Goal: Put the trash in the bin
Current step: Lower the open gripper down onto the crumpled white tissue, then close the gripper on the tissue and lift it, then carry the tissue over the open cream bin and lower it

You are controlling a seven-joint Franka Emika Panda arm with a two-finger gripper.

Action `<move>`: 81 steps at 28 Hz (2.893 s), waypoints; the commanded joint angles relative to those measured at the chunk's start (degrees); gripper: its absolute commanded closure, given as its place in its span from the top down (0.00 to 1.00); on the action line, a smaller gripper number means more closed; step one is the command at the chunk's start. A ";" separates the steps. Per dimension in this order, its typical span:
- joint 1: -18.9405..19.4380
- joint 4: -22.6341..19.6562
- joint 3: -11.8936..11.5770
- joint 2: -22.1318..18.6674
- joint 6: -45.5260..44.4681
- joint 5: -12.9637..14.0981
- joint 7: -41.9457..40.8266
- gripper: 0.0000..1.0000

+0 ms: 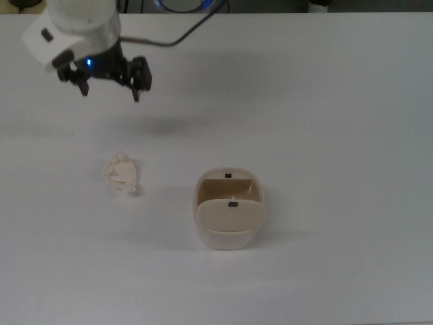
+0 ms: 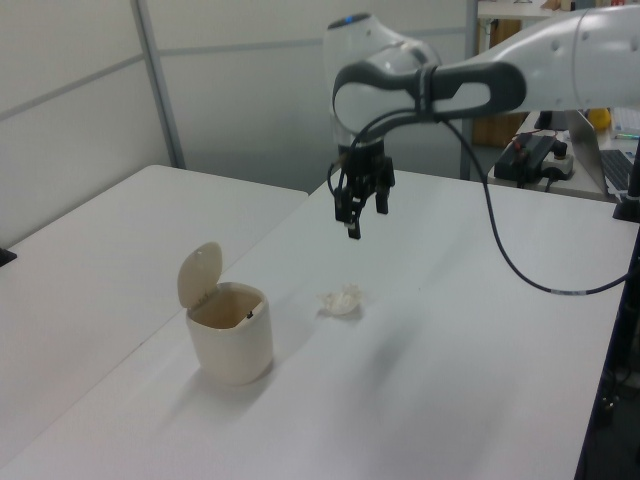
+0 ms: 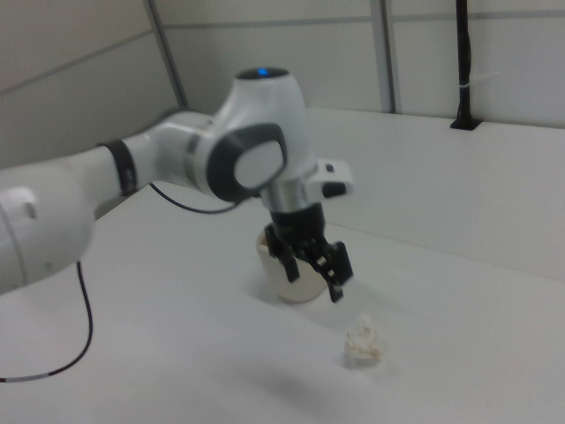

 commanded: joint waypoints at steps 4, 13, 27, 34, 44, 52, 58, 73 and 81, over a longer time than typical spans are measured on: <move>-1.47 -0.40 0.04 7.80 7.63 -0.97 -2.02 1.00; -1.38 -2.94 0.13 11.06 13.69 -3.08 -2.11 0.83; -0.59 -2.77 0.66 13.26 17.56 -2.38 -2.20 0.17; -0.50 -2.77 0.66 13.26 17.48 -2.29 -2.20 0.00; -0.42 -2.51 1.27 11.76 16.77 -2.29 -3.69 0.00; -0.42 -2.24 4.87 6.94 16.77 -2.29 -2.99 0.00; -0.50 0.39 8.22 4.91 17.12 -2.11 -2.46 0.00; 1.43 2.42 12.35 2.27 20.99 2.28 -2.55 0.00; 4.94 2.42 12.53 6.13 31.00 2.19 -2.37 0.11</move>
